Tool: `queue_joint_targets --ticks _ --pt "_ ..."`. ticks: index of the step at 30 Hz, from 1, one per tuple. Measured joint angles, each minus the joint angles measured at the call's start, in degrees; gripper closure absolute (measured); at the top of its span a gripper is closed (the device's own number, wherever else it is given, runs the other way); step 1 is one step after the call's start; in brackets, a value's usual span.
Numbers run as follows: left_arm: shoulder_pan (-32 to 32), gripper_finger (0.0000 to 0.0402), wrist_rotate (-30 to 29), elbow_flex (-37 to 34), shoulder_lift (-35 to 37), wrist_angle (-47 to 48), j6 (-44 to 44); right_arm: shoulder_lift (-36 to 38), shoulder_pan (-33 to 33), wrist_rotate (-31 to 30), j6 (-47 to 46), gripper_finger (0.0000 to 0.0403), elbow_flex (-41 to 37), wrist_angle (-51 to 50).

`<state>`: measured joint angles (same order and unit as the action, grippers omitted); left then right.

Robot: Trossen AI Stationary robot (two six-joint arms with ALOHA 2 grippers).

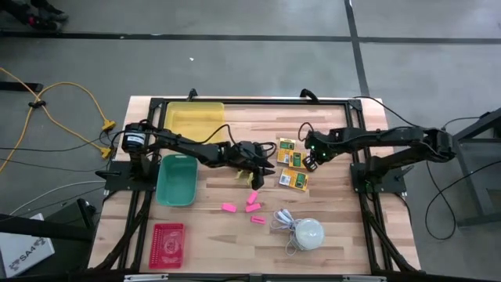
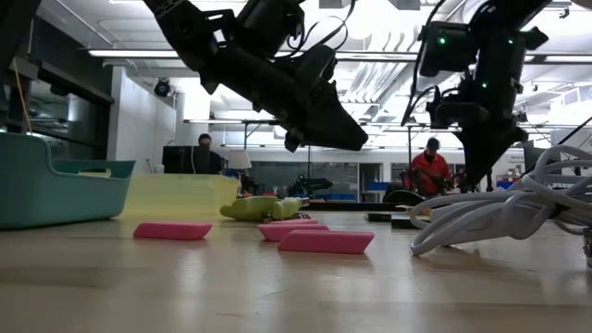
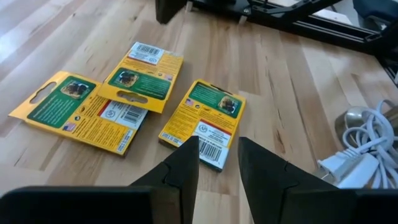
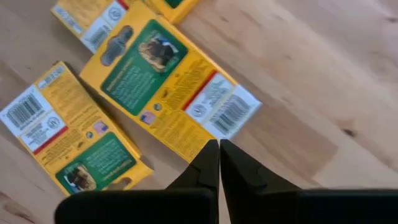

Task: Pick & Place School Supplies
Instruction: Put the middle yellow crayon box into the yellow bin

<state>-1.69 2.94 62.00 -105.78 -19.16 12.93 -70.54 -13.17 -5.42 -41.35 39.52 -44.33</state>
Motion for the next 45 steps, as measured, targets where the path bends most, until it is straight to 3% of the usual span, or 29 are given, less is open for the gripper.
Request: queue_joint_targets --ticks 22,38,45 --pt "0.0 0.0293 0.09 0.0 -3.6 -2.98 1.66 -0.04 1.55 0.09 -4.08 0.0401 -9.36 13.5" --pt "-1.86 0.0293 0.19 0.13 -5.67 -5.51 6.98 -0.04 1.55 -0.15 -4.05 0.0401 -9.41 13.39" --pt "-3.95 0.0293 3.56 0.02 -5.73 -8.37 10.6 -0.04 1.55 -0.01 -4.09 0.0401 -9.41 13.38"
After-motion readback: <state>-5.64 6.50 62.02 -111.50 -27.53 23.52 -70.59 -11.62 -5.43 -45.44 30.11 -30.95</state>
